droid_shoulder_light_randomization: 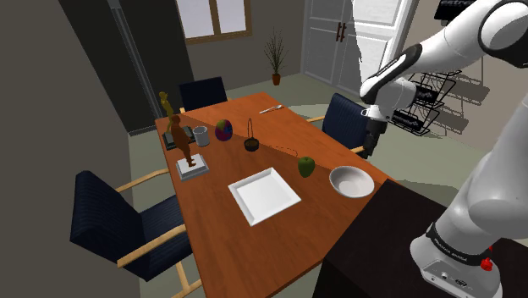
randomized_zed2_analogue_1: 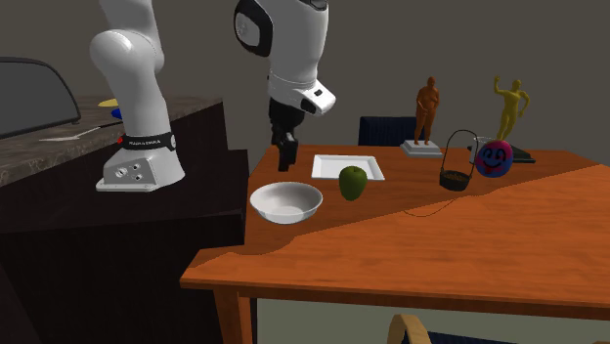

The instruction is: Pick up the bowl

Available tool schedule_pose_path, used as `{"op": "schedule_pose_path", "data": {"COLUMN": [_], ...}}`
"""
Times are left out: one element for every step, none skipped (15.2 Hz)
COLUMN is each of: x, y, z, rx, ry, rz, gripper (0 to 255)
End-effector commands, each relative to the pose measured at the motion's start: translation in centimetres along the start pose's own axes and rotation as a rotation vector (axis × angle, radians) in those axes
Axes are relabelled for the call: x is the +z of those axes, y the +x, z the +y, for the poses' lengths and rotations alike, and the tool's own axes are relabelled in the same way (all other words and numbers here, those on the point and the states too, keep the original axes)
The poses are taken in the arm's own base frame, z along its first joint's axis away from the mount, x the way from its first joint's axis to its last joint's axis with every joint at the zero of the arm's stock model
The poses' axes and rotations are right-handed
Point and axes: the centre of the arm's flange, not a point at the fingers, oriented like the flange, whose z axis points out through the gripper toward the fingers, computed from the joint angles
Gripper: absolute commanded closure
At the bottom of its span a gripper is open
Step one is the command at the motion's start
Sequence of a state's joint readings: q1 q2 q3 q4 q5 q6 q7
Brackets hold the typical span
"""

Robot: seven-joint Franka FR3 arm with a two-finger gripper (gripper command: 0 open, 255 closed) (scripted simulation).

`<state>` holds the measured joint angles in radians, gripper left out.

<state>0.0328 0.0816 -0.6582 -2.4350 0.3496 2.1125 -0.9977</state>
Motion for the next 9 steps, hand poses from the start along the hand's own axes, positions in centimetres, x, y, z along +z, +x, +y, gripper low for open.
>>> {"op": "schedule_pose_path", "data": {"x": [1.8,2.6,3.5,4.3,5.2,6.0,6.9,7.8,8.1], "y": [0.6,1.0,1.4,1.8,2.3,2.7,3.2,3.7,3.8], "z": [2.1,3.2,4.4,5.4,6.5,7.6,8.6,9.7,10.1], "rx": [-0.026,-0.037,-0.048,-0.058,-0.069,-0.080,-0.091,-0.102,-0.106], "ry": [0.022,0.032,0.043,0.053,0.063,0.074,0.084,0.095,0.098], "rz": [0.000,-0.001,-0.002,-0.003,-0.004,-0.005,-0.006,-0.007,-0.008], "gripper": [0,0,0,0,0,0,0,0,0]}}
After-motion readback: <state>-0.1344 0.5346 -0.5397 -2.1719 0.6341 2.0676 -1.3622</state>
